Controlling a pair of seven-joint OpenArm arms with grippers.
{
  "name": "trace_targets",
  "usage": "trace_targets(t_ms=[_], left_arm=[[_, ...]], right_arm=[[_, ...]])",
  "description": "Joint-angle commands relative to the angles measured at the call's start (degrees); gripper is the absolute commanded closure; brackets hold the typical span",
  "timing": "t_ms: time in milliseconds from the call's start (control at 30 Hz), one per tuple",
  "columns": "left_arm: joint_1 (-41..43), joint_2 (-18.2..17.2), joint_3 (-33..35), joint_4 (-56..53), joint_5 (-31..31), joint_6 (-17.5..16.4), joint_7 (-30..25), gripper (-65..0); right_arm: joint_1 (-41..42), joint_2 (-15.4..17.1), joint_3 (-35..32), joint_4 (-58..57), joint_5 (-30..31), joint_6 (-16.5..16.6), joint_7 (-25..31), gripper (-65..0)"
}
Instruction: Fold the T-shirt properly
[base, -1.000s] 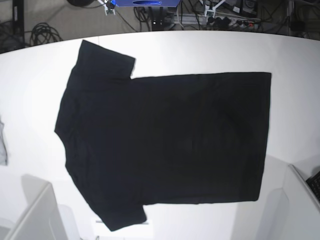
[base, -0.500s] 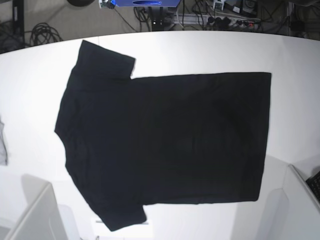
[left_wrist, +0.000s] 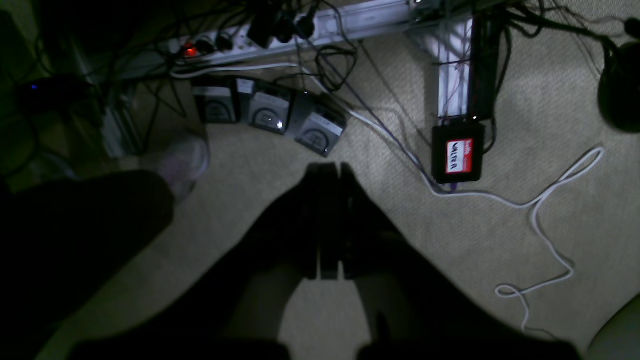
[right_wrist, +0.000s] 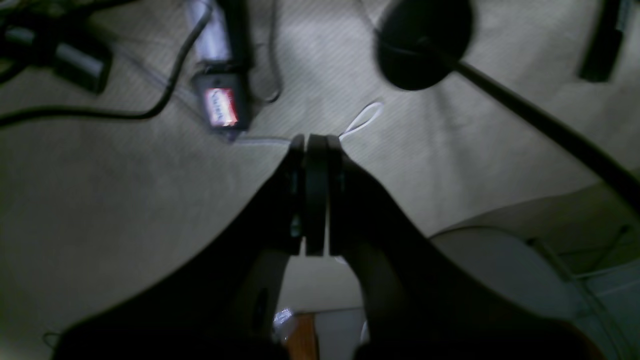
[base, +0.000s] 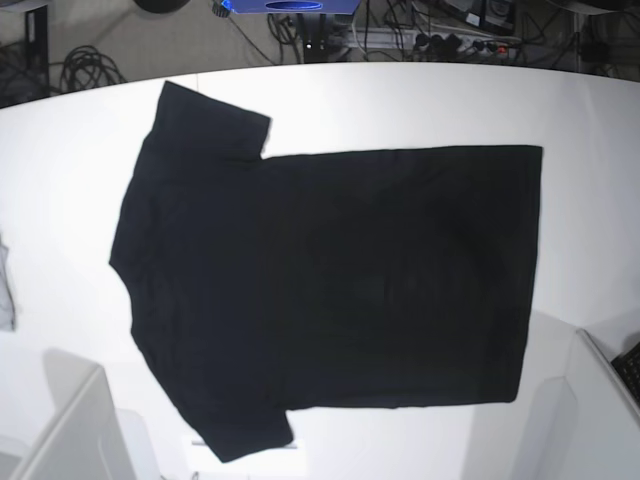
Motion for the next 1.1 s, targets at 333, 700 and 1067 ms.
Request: trace_targets(t_ms=[333, 700, 1067], left_arm=[[14.6, -3.1, -8.0, 22.8, -9.5, 0.2, -3.0, 0.0], [28.9, -4.1, -18.4, 51.4, -16.2, 0.2, -3.0, 0.0], [28.0, -4.1, -27.3, 63.8, -24.6, 0.2, -2.8, 0.0]], right_arm=[[-12.3, 0.1, 3.1, 29.8, 0.0, 0.0, -9.9, 0.0], [-14.2, 0.0, 4.4, 49.7, 0.0, 0.0, -20.2, 0.0], [-7.9, -1.6, 6.4, 58.7, 0.0, 0.0, -21.9, 0.0]])
